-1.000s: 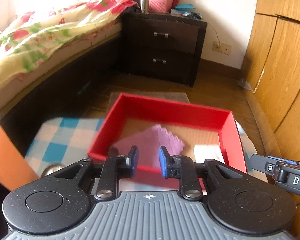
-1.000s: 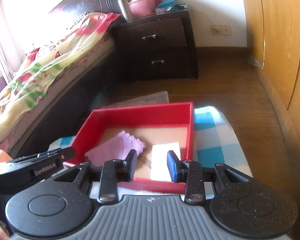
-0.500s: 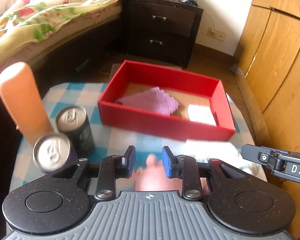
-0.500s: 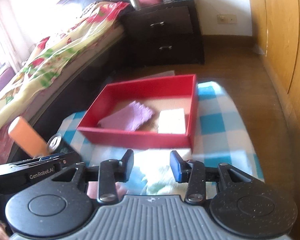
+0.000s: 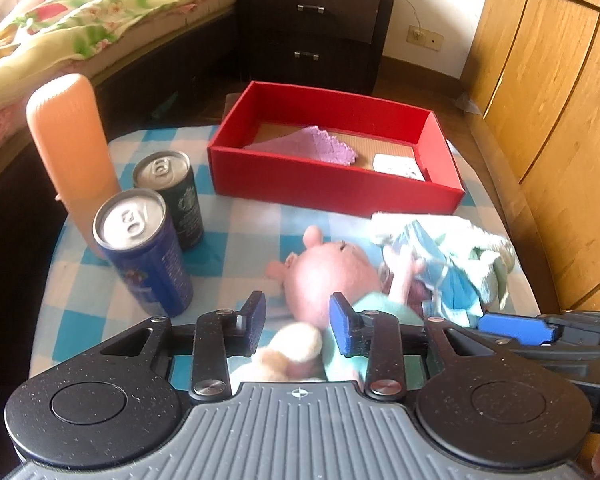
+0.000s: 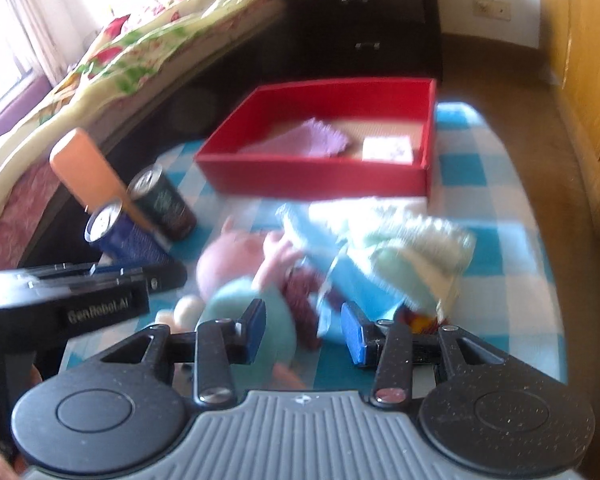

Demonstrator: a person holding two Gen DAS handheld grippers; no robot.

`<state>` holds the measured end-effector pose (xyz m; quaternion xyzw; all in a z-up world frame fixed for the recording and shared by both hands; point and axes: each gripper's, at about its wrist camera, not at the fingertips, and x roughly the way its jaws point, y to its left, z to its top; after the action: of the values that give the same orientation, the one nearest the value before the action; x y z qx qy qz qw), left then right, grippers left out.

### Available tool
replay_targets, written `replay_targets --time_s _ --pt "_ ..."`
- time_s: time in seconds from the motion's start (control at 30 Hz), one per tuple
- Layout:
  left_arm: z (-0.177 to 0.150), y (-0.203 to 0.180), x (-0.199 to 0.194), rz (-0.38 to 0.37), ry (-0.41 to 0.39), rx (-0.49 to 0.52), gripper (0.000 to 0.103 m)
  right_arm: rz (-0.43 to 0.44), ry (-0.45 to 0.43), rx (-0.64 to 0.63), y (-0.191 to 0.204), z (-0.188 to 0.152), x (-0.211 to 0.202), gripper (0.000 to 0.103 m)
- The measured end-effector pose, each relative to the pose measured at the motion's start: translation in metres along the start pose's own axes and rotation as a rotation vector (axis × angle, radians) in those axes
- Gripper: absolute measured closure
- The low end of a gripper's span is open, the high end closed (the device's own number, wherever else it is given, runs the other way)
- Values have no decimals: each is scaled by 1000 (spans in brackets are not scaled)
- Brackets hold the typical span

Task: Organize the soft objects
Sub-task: 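Grasp the cream bear plush with the left gripper while the right grasps the pink pig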

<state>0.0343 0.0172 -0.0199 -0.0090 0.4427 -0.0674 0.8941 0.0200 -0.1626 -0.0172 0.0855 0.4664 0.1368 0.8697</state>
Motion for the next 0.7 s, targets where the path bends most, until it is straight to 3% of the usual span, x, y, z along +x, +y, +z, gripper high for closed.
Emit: replay_targets --time_s 0.2,0.37,0.57,0.7 --pt "-20 2 -7 0 57 44 60 9 42 -31 6 -8 1 82" --pt "-33 7 2 -15 128 51 54 45 66 1 6 -4 2 74" --pt "-33 9 17 -36 183 81 31 53 61 -20 18 6 7 68" --pt "-35 3 36 8 220 142 23 83 81 15 19 13 14 67"
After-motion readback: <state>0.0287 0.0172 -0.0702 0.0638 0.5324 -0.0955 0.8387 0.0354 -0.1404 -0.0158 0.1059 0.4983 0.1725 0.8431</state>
